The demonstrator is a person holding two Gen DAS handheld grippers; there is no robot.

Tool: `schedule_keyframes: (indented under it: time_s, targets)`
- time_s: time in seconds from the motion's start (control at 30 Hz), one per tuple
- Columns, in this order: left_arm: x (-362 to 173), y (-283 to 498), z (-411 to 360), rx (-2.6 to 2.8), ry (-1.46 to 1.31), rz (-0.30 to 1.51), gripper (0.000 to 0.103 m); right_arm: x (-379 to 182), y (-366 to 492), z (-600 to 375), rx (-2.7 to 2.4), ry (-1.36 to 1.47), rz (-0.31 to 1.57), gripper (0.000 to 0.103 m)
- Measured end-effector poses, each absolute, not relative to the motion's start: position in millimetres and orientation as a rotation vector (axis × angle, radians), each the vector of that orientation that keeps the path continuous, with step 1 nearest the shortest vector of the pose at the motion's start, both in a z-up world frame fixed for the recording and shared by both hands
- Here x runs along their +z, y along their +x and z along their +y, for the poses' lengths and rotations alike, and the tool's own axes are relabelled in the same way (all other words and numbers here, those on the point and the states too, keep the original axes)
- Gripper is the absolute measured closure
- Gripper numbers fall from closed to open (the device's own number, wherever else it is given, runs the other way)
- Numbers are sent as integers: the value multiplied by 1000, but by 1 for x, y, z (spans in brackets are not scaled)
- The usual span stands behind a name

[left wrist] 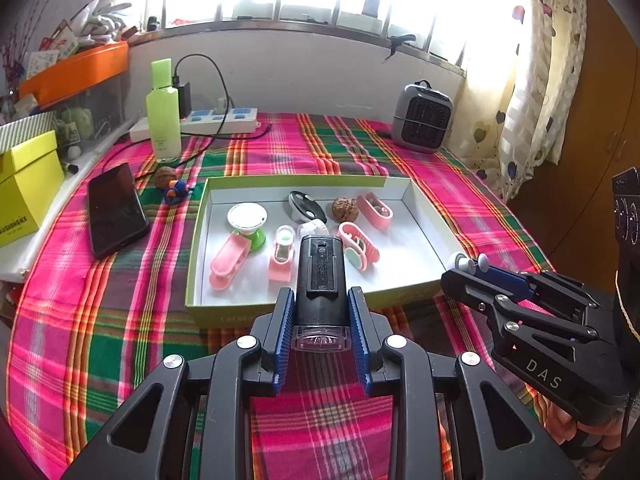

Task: Organize objects
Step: 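Carry the black device with the left tool into the box while the right tool carries the knob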

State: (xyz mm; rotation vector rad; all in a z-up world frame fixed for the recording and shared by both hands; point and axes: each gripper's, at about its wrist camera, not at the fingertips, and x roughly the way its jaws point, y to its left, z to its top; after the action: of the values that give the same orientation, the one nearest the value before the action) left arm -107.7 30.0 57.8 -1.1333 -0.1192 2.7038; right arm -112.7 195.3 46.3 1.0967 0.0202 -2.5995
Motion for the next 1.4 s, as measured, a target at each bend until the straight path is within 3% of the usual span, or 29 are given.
schedule_keyframes:
  time_s: [1.4]
  targets:
    - [37,-180,63,2659,-1200,-84,78,16,-194,203,-2558,1220,52,76]
